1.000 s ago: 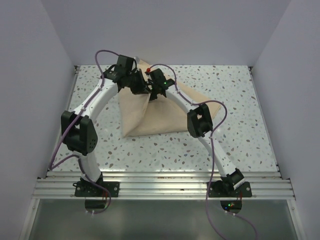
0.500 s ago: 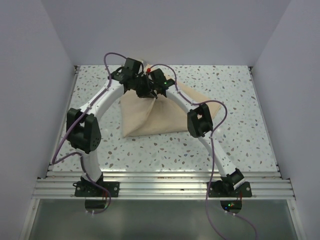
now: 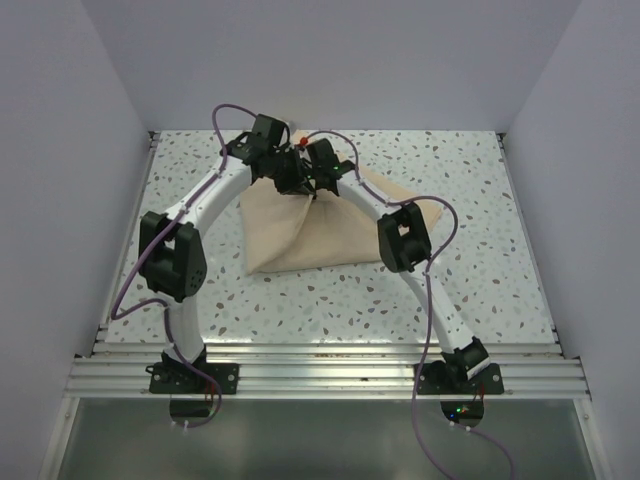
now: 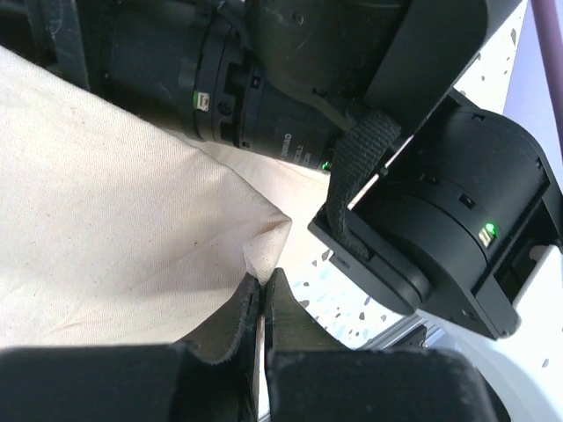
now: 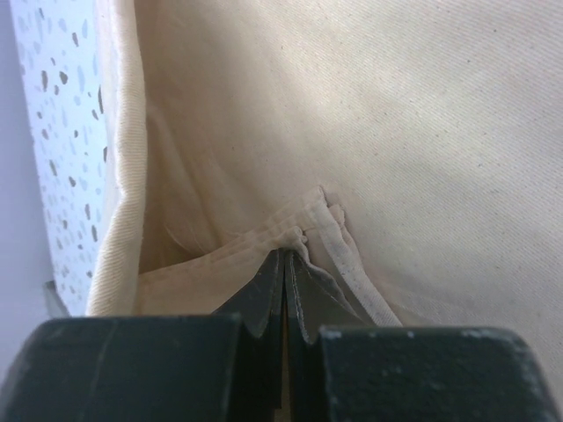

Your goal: Prepare the surgical pack

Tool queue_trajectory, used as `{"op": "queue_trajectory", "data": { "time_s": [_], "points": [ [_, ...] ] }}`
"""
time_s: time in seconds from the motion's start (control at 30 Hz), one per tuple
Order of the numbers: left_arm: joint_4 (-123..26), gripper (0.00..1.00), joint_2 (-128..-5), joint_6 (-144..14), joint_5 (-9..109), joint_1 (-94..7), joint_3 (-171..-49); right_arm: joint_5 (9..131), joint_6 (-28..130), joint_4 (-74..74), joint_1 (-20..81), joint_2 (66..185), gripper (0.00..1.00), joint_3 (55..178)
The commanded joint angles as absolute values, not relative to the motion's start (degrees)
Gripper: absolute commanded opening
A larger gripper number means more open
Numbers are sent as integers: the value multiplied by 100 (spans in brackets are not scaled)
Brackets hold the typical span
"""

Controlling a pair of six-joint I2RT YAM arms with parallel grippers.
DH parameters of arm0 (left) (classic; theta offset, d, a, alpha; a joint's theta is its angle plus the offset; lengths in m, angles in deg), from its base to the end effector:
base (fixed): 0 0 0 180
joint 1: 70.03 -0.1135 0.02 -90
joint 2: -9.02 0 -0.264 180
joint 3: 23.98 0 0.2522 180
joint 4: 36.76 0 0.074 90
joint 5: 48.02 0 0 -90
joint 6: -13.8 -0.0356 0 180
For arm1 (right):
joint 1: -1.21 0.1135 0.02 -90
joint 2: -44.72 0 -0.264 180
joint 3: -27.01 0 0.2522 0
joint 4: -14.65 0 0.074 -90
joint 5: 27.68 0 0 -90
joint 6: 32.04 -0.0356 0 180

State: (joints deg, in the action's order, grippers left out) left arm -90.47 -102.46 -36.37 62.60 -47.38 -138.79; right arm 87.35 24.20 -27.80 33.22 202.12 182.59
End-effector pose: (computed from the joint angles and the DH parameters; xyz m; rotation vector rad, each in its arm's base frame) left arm 0.3984 -0.1798 0.2911 -0.2191 2.5869 -0.8869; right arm 0.4939 0.3265 0.1328 -0.1959 2.5042 1.0388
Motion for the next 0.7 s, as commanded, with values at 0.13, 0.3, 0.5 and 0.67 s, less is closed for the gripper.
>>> {"op": "queue_trajectory", "data": {
  "time_s": [0.13,0.3,0.5,0.67],
  "points": [
    [-8840,0,-10374,-3674,6474,-4683,-14268,9474,1474,-2646,2987,20074,0,18061],
    [-8832,0,-10567,-3656,6554,-4683,-14303,9747,787,-1908,2531,19836,0,17858],
    [-8911,0,-11006,-3718,6703,-4674,-14575,10116,215,-1476,2055,19862,0,18165],
    [-8911,0,-11271,-3753,6879,-4604,-14698,9968,460,-1984,1783,19643,0,18115]
  ]
}}
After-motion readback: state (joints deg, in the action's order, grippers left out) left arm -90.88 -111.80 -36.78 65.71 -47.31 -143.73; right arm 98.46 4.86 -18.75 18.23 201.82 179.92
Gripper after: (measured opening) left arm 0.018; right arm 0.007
